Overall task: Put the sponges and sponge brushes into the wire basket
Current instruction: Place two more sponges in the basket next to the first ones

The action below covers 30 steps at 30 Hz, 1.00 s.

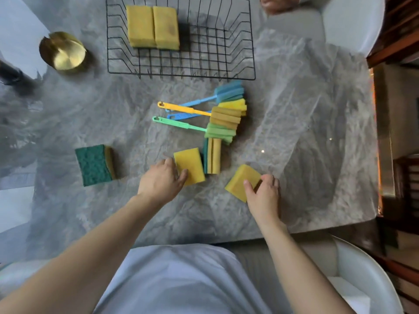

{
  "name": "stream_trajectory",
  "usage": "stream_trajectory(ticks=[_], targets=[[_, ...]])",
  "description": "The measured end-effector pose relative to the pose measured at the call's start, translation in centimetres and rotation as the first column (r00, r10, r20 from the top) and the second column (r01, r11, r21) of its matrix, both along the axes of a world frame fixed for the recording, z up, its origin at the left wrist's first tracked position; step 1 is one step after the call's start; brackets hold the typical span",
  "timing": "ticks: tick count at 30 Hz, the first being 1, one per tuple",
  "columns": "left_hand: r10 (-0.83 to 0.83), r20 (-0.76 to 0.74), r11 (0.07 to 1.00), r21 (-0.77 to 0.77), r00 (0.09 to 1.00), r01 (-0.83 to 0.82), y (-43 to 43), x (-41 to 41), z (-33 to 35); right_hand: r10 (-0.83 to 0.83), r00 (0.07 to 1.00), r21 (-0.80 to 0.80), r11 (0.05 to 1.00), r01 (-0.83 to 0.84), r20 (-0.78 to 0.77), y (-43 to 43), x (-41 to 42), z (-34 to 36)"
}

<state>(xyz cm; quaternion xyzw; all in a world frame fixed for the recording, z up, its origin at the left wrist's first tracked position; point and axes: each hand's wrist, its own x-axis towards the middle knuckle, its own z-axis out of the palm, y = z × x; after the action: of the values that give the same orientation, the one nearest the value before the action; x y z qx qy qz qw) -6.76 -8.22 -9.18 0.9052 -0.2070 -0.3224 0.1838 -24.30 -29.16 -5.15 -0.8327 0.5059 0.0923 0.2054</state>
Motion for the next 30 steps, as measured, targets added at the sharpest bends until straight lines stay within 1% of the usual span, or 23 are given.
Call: stream_trajectory(ticks=[2,4,7,11,15,18,21,26,30], targets=[[-0.001,0.010,1.000,0.005,1.000,0.001,-0.3,-0.3,-0.3,-0.065,0.998,0.052,0.997,0.065,0.000,0.4,0.1,-0.4],[0.021,0.005,0.999,-0.026,1.000,-0.021,-0.5,-0.5,-0.3,-0.106,0.994,0.096,0.990,0.104,0.016,0.7,0.2,-0.7],[0.084,-0.017,0.995,-0.058,0.996,-0.085,-0.6,-0.8,-0.1,-0.115,0.992,0.121,0.987,0.108,0.051,0.9,0.5,-0.9],[0.133,-0.046,0.990,-0.046,0.990,-0.136,-0.9,-1.6,0.2,-0.117,0.990,0.166,0.981,0.102,0.081,1.5,0.7,-1.3],[0.194,-0.117,0.972,-0.109,0.974,-0.207,-1.2,-2.4,0.3,-0.181,0.974,0.244,0.959,0.144,0.136,1.6,0.8,-1.6],[0.229,-0.124,0.955,-0.163,0.965,-0.247,-1.1,-2.6,0.1,-0.231,0.956,0.305,0.937,0.169,0.181,1.7,0.7,-1.8],[0.268,-0.141,0.939,-0.184,0.953,-0.291,-0.8,-2.5,0.1,-0.278,0.940,0.354,0.914,0.195,0.198,1.6,0.5,-2.1],[0.331,-0.157,0.913,-0.197,0.930,-0.358,0.1,-1.9,0.7,-0.303,0.922,0.350,0.913,0.209,0.242,1.4,0.5,-2.0],[0.409,-0.167,0.860,-0.259,0.897,-0.440,1.0,-0.5,1.9,-0.291,0.888,0.317,0.932,0.179,0.356,1.0,0.7,-0.7]])
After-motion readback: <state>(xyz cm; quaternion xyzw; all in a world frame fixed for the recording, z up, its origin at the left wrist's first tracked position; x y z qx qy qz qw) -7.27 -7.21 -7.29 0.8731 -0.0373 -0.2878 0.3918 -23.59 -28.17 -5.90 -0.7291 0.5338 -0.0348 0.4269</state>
